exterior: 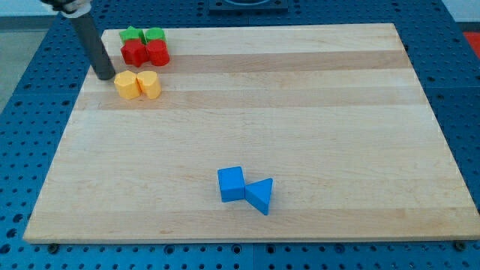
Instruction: Place the hexagon above the cube
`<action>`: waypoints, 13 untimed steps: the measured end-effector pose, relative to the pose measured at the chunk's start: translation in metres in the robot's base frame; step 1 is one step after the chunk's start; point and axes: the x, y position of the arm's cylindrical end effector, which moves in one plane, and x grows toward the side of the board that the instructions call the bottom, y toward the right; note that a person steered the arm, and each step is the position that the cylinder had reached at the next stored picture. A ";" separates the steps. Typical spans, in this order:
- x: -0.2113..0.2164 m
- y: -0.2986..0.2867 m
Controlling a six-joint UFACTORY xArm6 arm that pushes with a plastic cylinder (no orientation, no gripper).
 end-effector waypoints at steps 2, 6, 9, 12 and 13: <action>0.024 0.041; 0.073 0.044; 0.115 0.059; 0.114 0.094; 0.131 0.120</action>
